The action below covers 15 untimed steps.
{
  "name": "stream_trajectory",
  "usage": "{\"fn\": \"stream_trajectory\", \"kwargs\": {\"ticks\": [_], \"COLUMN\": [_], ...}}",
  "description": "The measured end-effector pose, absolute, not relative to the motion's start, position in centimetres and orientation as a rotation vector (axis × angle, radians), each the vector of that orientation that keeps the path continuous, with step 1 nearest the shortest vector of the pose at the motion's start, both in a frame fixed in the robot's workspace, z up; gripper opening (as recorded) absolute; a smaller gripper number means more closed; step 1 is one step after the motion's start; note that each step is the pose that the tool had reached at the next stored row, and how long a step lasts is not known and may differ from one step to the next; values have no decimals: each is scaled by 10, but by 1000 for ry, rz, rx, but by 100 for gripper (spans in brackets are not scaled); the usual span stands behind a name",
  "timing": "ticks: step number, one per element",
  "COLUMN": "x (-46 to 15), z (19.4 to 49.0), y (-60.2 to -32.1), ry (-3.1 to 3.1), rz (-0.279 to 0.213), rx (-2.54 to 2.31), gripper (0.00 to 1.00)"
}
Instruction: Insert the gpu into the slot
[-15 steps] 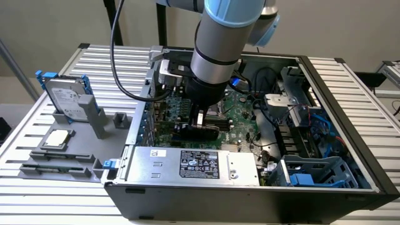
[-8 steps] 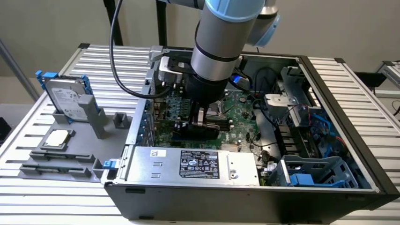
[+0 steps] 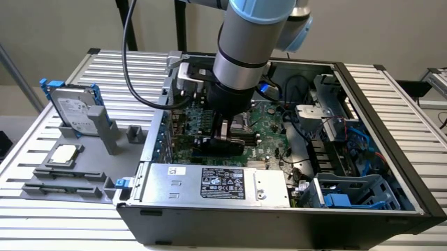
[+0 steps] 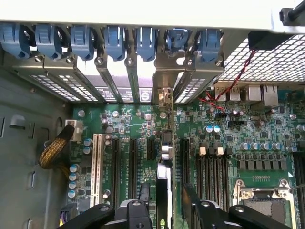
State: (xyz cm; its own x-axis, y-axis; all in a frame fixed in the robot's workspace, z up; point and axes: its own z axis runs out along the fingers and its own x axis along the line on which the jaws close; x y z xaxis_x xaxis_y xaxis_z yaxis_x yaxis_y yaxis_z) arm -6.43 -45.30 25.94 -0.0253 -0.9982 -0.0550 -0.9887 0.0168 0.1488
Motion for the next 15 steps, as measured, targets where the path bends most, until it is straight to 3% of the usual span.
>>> {"fn": "stream_trajectory", "kwargs": {"ticks": [12,15], "x": [-67,-72], "z": [287,288], "y": [-453,-453], "ry": [-2193,-2197], "rz": [-223,-217], "rx": [2147,2151], "gripper": [38,20]}}
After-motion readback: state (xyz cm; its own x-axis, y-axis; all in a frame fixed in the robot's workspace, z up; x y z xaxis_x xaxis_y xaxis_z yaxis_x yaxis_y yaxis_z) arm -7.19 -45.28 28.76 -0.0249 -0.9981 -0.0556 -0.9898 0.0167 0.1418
